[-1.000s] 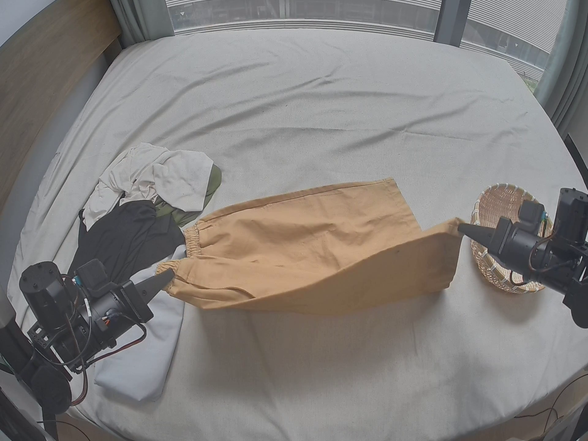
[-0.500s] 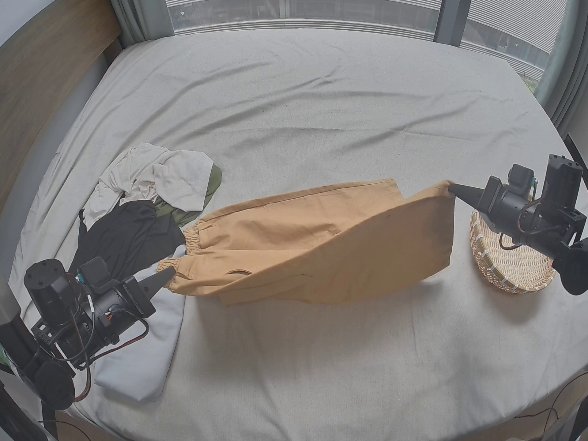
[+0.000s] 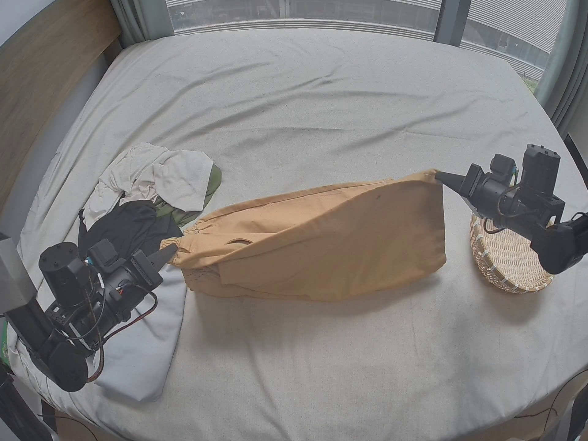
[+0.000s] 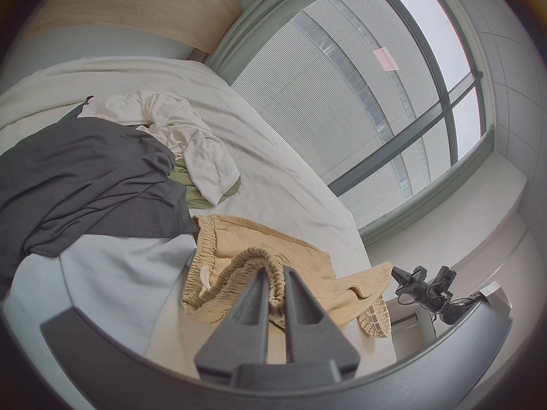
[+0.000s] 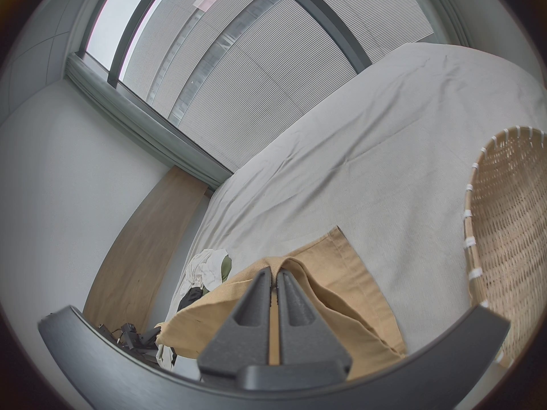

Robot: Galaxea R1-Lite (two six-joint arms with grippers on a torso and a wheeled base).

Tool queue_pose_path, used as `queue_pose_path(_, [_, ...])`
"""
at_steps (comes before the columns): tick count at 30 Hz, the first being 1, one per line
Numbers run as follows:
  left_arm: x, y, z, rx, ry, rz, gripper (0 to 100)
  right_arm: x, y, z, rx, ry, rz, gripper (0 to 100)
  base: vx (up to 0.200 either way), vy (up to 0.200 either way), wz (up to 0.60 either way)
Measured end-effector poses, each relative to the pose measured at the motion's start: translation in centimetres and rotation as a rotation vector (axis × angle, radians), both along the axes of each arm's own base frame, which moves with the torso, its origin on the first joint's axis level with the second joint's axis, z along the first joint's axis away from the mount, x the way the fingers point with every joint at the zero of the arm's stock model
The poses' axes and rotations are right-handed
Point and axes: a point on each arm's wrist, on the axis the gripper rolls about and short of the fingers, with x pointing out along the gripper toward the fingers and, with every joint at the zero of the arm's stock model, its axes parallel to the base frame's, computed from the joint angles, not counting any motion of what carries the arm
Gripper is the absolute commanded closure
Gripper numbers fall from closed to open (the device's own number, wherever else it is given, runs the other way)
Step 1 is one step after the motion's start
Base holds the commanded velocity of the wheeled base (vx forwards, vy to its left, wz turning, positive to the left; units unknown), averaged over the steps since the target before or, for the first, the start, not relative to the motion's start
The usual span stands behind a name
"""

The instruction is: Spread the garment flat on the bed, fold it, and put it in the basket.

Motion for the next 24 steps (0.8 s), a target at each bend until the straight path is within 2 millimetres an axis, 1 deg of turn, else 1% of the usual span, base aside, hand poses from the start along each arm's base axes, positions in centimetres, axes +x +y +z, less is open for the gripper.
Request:
queue_pose_path(3, [0.6,-0.1,-0.3,-0.002,0.004,0.003,100,1.2,0.3,0.1,0.002,-0.015,0.003,100,0.0,0.0,0.0])
queue_pose_path(8, [1.4,-0.3,-1.0,0.0,0.02,0.005,100,2.8,0.7,-0.6,0.003,-0.019,0.008,100,0.0,0.0,0.0])
queue_pose_path(14, [2.5,-0.3,-1.7,0.0,0.03,0.019,100,4.5,1.1,-1.8,0.007,-0.041,0.012,100,0.0,0.0,0.0])
queue_pose_path(21, [3.8,-0.3,-2.2,-0.001,0.028,0.047,100,6.0,1.5,-3.3,0.004,-0.024,0.013,100,0.0,0.0,0.0])
queue_pose_path(22, [3.9,-0.3,-2.3,-0.001,0.028,0.049,0,6.1,1.5,-3.4,0.004,-0.024,0.013,0,0.0,0.0,0.0])
queue_pose_path(24, [4.3,-0.1,-2.5,-0.001,0.029,0.058,0,6.6,1.5,-3.7,0.004,-0.024,0.012,0,0.0,0.0,0.0])
